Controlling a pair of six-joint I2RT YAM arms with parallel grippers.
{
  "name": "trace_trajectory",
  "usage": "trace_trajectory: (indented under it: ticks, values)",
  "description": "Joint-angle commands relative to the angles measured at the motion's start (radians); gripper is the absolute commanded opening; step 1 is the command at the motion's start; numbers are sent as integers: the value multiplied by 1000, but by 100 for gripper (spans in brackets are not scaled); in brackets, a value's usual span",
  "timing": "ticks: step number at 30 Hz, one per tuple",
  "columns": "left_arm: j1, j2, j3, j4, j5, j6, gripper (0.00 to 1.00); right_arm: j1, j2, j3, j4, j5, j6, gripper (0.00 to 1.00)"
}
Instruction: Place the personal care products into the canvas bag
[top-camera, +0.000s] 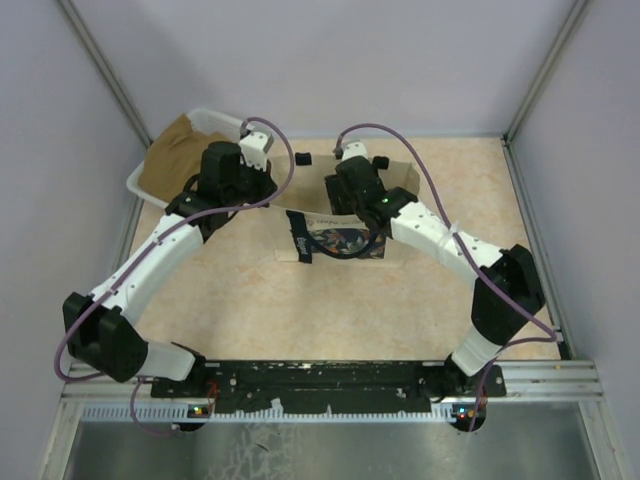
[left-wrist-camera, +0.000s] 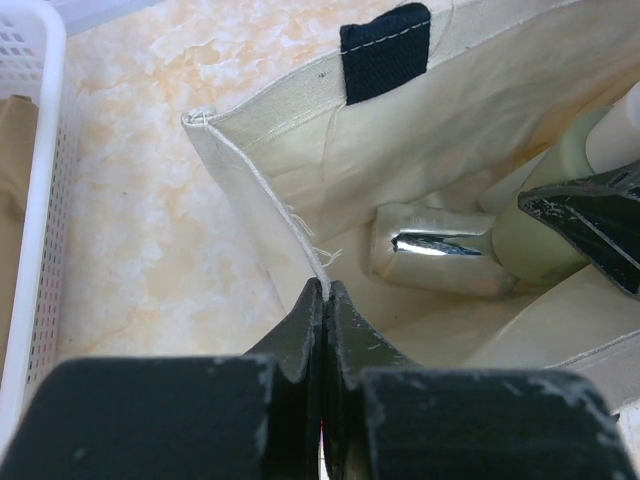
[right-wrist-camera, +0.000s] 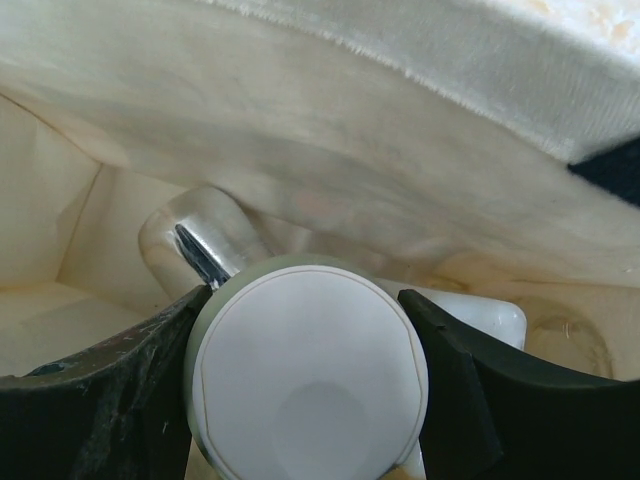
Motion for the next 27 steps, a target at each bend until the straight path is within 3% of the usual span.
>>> trace_trajectory:
  ticks: [1,4,8,12,17,18,20,21,22,27]
  values:
    - [12,-20,9,49,-8,1,0,-11,-6,31,-8,63,-31,40]
    - [13,-22,9,49,-11,1,0,-12,-18,53,-30,65,-33,68]
    - [12,-17,13,49,-8,0,0,-11,-35,92,-75,93,-47,98]
    - [12,-12,19,49,-4,-2,0,-11,-64,131,-111,116,-65,99]
    - [13,-13,42,44,7,-3,9,-10,-118,177,-146,106,-75,99]
    - [12,-12,51,39,8,-3,14,-11,-129,185,-153,98,-76,99]
    - [12,-10,84,17,14,-1,36,-10,-151,202,-170,81,-77,99]
    - [12,-12,108,7,20,1,73,-11,-161,213,-179,75,-79,99]
    - [12,-16,122,-1,28,3,96,-13,-168,228,-188,82,-85,99]
    - [12,-69,156,31,22,-2,100,-110,-190,278,-198,3,-99,99]
